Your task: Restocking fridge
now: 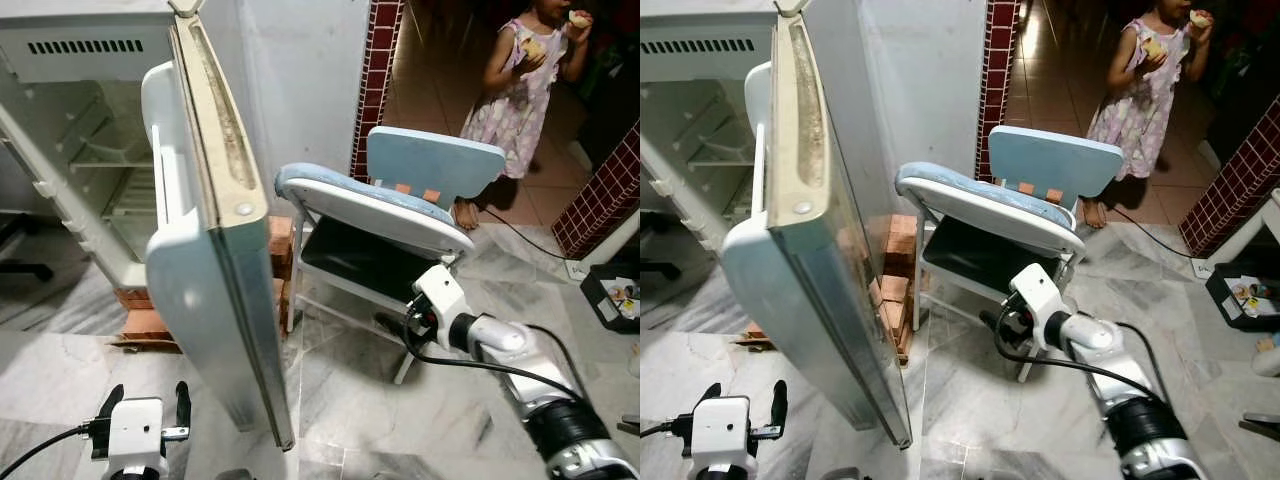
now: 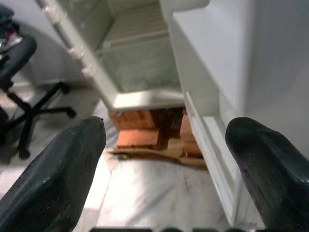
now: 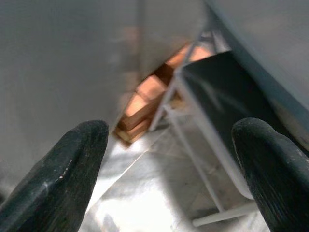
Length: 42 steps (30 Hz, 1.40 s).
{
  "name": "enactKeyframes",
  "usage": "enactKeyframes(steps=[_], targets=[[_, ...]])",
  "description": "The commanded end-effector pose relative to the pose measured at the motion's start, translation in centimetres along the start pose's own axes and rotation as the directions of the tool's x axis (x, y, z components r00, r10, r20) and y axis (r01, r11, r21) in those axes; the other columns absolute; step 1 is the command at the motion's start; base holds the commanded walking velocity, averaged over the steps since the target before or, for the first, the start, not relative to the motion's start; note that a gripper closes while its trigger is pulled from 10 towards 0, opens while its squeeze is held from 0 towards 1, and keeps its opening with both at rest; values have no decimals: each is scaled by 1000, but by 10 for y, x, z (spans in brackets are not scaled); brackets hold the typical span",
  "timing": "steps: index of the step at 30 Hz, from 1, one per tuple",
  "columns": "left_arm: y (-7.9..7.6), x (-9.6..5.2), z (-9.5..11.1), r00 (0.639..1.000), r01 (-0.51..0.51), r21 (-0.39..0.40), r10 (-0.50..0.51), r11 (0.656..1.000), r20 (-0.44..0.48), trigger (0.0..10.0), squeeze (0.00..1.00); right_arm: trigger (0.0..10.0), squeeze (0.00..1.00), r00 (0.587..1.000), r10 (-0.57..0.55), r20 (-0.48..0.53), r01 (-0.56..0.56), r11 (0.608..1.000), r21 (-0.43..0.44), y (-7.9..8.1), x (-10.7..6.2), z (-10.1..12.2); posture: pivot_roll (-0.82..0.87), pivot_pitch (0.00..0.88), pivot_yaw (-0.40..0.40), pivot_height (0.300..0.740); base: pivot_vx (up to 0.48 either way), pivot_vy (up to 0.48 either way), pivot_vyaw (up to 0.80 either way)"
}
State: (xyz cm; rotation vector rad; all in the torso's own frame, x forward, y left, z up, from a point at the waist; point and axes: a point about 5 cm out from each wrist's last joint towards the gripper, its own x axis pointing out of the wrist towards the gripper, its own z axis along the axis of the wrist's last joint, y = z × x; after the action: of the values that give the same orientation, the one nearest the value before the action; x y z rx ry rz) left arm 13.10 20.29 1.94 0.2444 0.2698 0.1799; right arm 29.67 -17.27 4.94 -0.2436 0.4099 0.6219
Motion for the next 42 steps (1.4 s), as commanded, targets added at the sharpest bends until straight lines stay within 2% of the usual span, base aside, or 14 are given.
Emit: enactKeyframes(steps=[1, 10, 25, 33, 42], targets=[[-1, 0, -3, 1000, 7, 15, -8, 1000, 5, 10000, 0, 10000, 0, 999, -51, 10, 51, 999, -2, -1, 4, 1, 60, 54, 9, 740, 0, 0, 0], [-1, 13, -12, 1000, 4, 8, -4, 1000, 0, 10000, 0, 10000, 0, 998, -60, 14, 60, 998, 2, 12, 15, -3, 52, 46, 9, 740, -89, 0, 0], [-5, 23, -26, 1000, 16, -1, -16, 1000, -2, 10000, 0, 10000, 0, 998, -62, 18, 62, 998, 5, 13, 18, -5, 42, 44, 7, 740, -373, 0, 0], [-6, 31, -38, 1000, 9, -17, -10, 1000, -23, 10000, 0, 10000, 0, 998, -62, 26, 62, 998, 10, 17, 20, -5, 38, 45, 8, 740, 0, 0, 0], [-4, 36, -38, 1000, 10, -34, -10, 999, -6, 10000, 0, 10000, 0, 997, -66, 50, 65, 997, 29, 20, 22, -3, 33, 44, 9, 740, 0, 0, 0]])
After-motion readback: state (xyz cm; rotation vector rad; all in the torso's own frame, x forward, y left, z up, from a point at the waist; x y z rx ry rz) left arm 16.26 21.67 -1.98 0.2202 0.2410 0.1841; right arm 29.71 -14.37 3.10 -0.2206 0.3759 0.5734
